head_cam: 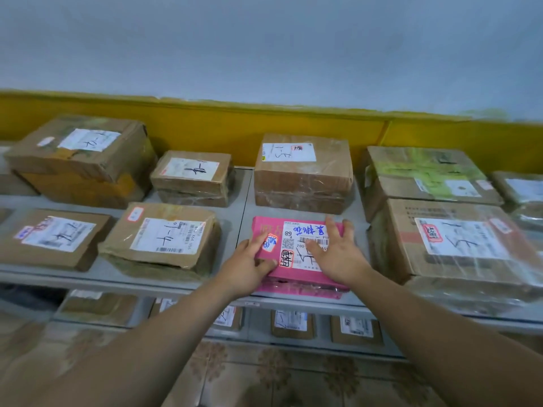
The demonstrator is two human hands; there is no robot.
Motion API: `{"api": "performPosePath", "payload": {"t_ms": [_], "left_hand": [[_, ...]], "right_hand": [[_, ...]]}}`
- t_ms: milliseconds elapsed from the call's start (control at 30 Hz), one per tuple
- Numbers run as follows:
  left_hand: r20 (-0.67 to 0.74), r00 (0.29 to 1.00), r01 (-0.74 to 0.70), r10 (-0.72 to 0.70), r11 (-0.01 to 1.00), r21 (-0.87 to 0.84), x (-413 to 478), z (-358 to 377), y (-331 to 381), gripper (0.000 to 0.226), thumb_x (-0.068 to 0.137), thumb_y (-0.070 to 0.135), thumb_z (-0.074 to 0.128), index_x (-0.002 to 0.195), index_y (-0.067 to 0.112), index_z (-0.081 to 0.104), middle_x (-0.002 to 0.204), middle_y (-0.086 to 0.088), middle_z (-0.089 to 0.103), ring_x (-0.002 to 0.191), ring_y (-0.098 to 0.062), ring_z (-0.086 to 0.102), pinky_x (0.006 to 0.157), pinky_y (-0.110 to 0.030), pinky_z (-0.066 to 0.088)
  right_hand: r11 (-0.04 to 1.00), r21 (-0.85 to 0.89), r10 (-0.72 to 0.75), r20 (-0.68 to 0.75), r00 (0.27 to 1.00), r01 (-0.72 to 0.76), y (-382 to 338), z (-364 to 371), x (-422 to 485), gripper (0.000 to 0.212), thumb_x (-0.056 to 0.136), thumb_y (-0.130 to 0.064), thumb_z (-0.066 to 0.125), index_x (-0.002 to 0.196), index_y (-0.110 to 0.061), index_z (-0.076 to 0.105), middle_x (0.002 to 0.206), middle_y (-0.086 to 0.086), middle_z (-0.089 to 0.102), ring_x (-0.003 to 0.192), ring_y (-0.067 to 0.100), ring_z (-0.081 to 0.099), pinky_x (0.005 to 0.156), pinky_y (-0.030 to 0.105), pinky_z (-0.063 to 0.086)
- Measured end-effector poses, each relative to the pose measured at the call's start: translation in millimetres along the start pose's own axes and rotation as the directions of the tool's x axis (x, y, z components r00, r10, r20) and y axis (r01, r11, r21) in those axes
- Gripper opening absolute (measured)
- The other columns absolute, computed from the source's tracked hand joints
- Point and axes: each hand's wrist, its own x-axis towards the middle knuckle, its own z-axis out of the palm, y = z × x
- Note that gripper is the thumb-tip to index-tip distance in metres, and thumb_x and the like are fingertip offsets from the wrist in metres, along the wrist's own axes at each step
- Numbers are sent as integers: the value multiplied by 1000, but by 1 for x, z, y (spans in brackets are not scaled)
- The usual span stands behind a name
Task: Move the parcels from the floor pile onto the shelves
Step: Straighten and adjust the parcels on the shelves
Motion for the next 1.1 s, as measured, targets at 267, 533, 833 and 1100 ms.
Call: {"api": "performPosePath", "payload": {"t_ms": [267, 533, 833, 1100], "left_hand": [[-21, 1000, 16, -15, 998, 53, 9, -1, 2, 69, 97, 46, 48, 154, 35, 9, 146, -1, 31, 122, -17, 48, 103, -30, 39], [63, 998, -10, 7, 999, 53, 18, -13, -3, 77, 92, 48, 56, 154, 35, 11, 153, -1, 19, 131, -20, 42, 111, -40, 37], [-19, 997, -70, 76, 974, 215, 70, -75, 21, 80, 91, 49, 58, 154, 32, 13, 162, -4, 5, 144, -29, 25, 116, -41, 26], [-131, 989, -46, 73, 979, 197, 133, -90, 53, 75, 92, 49, 56, 153, 34, 14, 160, -8, 13, 142, -32, 28, 114, -45, 30]], "right_hand": [[999, 16, 30, -48, 998, -29, -7, 0, 3, 78, 96, -61, 41, 157, -31, 1, 162, 2, -9, 130, 37, 47, 77, 30, 45], [997, -62, 53, -19, 998, -55, -13, -7, 8, 81, 93, -68, 41, 157, -33, 4, 164, 3, -7, 140, 36, 34, 99, 44, 49], [989, -147, -28, -229, 973, -6, -40, -68, 39, 80, 91, -65, 45, 155, -22, 21, 161, 9, 17, 147, 34, 16, 117, 51, 25], [992, -127, -14, -238, 971, -17, -46, -109, 100, 79, 93, -58, 47, 155, -18, 20, 159, 14, 19, 145, 36, 20, 115, 48, 25]]}}
